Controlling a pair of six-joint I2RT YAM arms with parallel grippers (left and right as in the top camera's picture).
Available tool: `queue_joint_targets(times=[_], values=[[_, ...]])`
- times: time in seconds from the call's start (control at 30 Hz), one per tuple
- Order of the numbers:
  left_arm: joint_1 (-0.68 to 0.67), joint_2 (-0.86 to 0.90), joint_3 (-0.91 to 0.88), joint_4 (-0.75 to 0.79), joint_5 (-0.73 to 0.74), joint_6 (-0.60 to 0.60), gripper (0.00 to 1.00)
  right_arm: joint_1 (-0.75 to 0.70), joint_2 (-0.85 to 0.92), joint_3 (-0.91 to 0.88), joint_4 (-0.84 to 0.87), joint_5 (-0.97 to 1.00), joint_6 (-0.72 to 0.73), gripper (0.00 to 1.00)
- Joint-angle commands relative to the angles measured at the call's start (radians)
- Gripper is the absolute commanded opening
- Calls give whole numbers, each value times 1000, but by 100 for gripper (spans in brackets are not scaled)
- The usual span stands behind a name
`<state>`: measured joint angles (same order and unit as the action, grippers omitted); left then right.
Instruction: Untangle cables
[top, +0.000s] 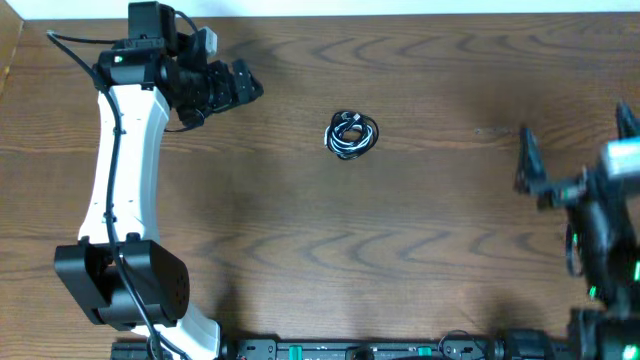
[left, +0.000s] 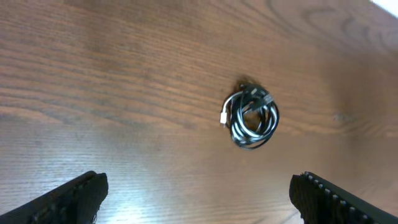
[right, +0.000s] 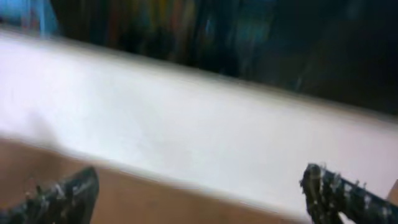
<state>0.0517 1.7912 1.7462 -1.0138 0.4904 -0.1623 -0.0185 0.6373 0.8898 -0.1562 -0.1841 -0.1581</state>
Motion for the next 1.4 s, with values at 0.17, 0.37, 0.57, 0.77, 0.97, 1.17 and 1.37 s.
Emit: queue_joint_targets(times=[0.17, 0.37, 0.57, 0.77, 0.97, 1.17, 1.37], values=[[-5, -6, 7, 5, -5, -50, 98, 42, 561, 506, -388, -55, -40, 99], [-7, -6, 7, 12, -6, -50, 98, 120, 851, 692, -515, -299, -37, 99], [-9, -6, 7, 55, -5, -55, 98, 164, 1033, 691, -538, -725, 77, 99], [-9, -6, -2, 60, -6, -61, 98, 226, 1192, 692, -389, -529, 434, 99], [-9, -6, -24, 73, -6, -61, 98, 307, 1308, 729, -473, -301, 591, 99], [-9, 0, -24, 81, -6, -61, 98, 322, 1472, 965, -688, -298, 565, 99], [-9, 2, -24, 80, -5, -61, 98, 341, 1609, 1073, -735, -282, 602, 98]])
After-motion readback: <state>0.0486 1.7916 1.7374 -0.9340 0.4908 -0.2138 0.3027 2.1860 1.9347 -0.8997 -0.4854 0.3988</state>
